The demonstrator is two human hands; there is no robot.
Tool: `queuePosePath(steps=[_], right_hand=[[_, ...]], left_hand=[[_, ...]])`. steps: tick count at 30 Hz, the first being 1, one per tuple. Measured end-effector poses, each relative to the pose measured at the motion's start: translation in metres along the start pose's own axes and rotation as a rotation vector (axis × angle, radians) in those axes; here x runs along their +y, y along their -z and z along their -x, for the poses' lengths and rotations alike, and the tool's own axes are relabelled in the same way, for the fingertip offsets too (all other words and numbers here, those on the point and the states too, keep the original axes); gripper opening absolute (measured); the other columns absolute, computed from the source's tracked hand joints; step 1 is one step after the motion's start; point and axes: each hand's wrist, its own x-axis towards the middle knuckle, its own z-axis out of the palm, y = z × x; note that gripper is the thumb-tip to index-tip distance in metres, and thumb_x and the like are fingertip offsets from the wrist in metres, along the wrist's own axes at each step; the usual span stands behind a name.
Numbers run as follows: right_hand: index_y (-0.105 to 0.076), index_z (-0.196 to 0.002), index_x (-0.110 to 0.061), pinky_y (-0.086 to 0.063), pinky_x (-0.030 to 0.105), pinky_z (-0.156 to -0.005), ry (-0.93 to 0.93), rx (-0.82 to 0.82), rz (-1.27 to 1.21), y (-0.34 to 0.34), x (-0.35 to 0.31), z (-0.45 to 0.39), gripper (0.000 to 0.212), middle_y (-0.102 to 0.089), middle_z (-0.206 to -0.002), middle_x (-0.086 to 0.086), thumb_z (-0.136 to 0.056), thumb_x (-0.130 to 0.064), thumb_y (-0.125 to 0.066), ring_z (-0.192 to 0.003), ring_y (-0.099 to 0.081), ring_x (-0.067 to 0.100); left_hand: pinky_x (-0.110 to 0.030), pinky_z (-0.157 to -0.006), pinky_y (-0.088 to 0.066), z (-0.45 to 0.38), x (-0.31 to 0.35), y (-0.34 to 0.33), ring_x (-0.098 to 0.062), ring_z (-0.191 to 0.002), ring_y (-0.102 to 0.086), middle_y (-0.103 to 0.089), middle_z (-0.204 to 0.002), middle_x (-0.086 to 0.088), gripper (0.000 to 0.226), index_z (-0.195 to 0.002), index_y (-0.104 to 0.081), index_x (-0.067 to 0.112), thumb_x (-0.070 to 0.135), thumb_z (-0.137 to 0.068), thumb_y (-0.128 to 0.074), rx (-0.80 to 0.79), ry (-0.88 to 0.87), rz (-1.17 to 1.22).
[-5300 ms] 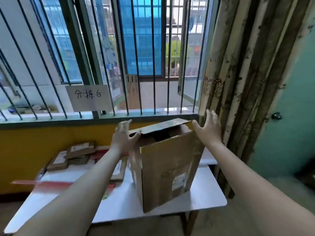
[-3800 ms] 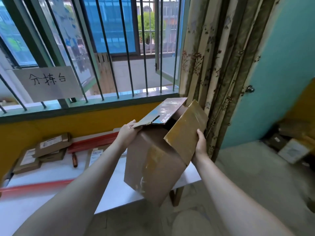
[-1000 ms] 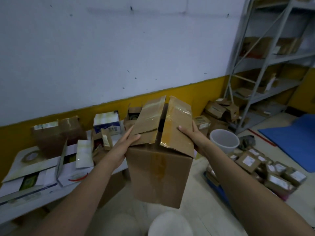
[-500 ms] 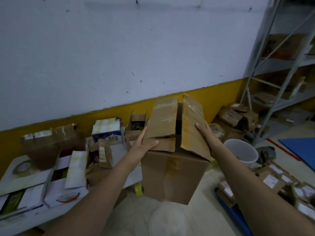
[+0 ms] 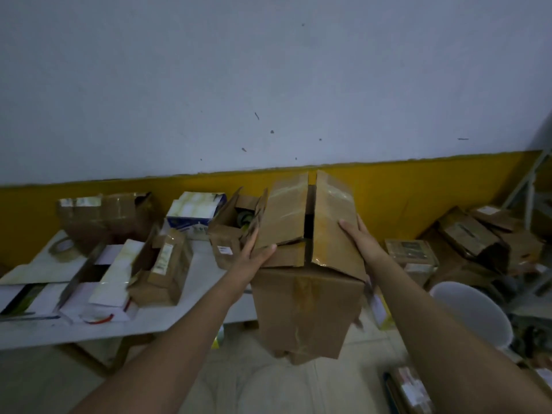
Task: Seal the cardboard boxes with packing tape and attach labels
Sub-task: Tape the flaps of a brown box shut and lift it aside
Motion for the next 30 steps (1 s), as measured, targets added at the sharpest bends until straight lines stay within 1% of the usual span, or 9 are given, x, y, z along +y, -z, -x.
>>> queuePosePath(steps=[5,9,12,16,19,21,23,26,30], right_hand=[[-0.022,-0.155,-0.043,-0.058,0.042,-0.080,-0.026,-0.011,0.049,0.012,-0.004,-0.044,0.114,-0.057,-0.137,0.005,-0.061,-0.068,-0.081,-0.107,-0.066,0.028],[-0.022,-0.157,-0.027,-0.053,0.041,-0.085,-0.064,0.093,0.429,0.007,-0.022,-0.061,0.096,-0.050,-0.145,0.011,-0.081,-0.071,-0.062,-0.113,-0.059,0.033],[-0.027,-0.154,-0.009,-0.046,0.040,-0.079,-0.096,0.247,0.801,-0.006,-0.034,-0.059,0.096,-0.047,-0.146,0.017,-0.086,-0.074,-0.050,-0.123,-0.052,0.039],[-0.022,-0.156,-0.013,-0.051,0.041,-0.086,0.069,0.247,0.930,-0.014,-0.032,-0.045,0.090,-0.051,-0.142,0.017,-0.090,-0.070,-0.047,-0.121,-0.055,0.037],[0.004,-0.159,-0.026,-0.036,0.047,-0.112,0.049,0.037,0.988,-0.015,-0.030,-0.016,0.113,-0.015,-0.163,0.013,-0.079,-0.080,-0.054,-0.144,-0.030,0.038],[0.013,-0.157,-0.034,-0.026,0.049,-0.118,0.007,-0.089,1.087,-0.007,-0.027,0.010,0.124,0.014,-0.165,0.010,-0.069,-0.083,-0.060,-0.151,-0.010,0.036],[0.024,-0.152,-0.038,-0.027,0.049,-0.117,-0.050,-0.231,1.202,0.003,-0.024,0.030,0.134,0.032,-0.160,0.009,-0.064,-0.081,-0.067,-0.152,0.000,0.037],[0.033,-0.148,-0.039,-0.043,0.045,-0.105,-0.072,-0.295,1.327,0.011,-0.021,0.038,0.143,0.033,-0.158,0.013,-0.064,-0.066,-0.080,-0.149,-0.012,0.042],[0.026,-0.152,-0.035,-0.048,0.041,-0.093,0.066,-0.139,1.406,0.000,-0.016,0.020,0.140,0.001,-0.158,0.024,-0.069,-0.050,-0.086,-0.125,-0.050,0.041]], left_hand=[[-0.053,-0.113,-0.041,-0.018,-0.009,-0.011,-0.023,-0.143,-0.038,-0.029,-0.161,0.009,0.115,-0.147,-0.021,0.063,0.081,-0.050,-0.081,0.053,0.028,-0.021],[-0.047,-0.104,-0.051,-0.017,-0.005,-0.010,-0.023,-0.138,-0.043,-0.024,-0.160,0.009,0.145,-0.157,0.002,0.047,0.071,-0.046,-0.088,-0.015,0.032,-0.179],[-0.050,-0.112,-0.042,-0.015,0.001,-0.005,-0.022,-0.147,-0.028,-0.005,-0.165,0.012,0.156,-0.154,0.018,0.043,0.070,-0.045,-0.090,-0.076,-0.023,-0.466],[-0.057,-0.117,-0.031,-0.015,0.008,-0.003,-0.026,-0.151,-0.014,-0.003,-0.165,0.008,0.148,-0.152,0.011,0.053,0.080,-0.042,-0.084,-0.055,-0.077,-0.782],[-0.043,-0.114,-0.039,-0.010,0.016,-0.001,-0.023,-0.144,-0.029,-0.012,-0.163,0.004,0.136,-0.156,0.006,0.045,0.058,-0.060,-0.090,-0.075,-0.078,-0.747],[-0.034,-0.102,-0.050,-0.009,0.019,-0.003,-0.017,-0.128,-0.044,-0.024,-0.157,0.003,0.128,-0.158,0.005,0.041,0.041,-0.071,-0.089,-0.107,-0.054,-0.731],[-0.041,-0.084,-0.061,-0.010,0.021,-0.005,-0.018,-0.110,-0.056,-0.033,-0.142,0.008,0.127,-0.156,0.007,0.047,0.042,-0.072,-0.088,-0.115,-0.012,-0.772],[-0.046,-0.073,-0.063,-0.014,0.024,-0.007,-0.024,-0.106,-0.061,-0.038,-0.148,0.003,0.129,-0.153,0.009,0.053,0.050,-0.069,-0.088,-0.113,0.060,-0.823],[-0.044,-0.070,-0.064,-0.020,0.030,-0.007,-0.026,-0.108,-0.061,-0.038,-0.153,0.000,0.131,-0.150,0.014,0.056,0.058,-0.066,-0.087,-0.087,0.072,-0.888]])
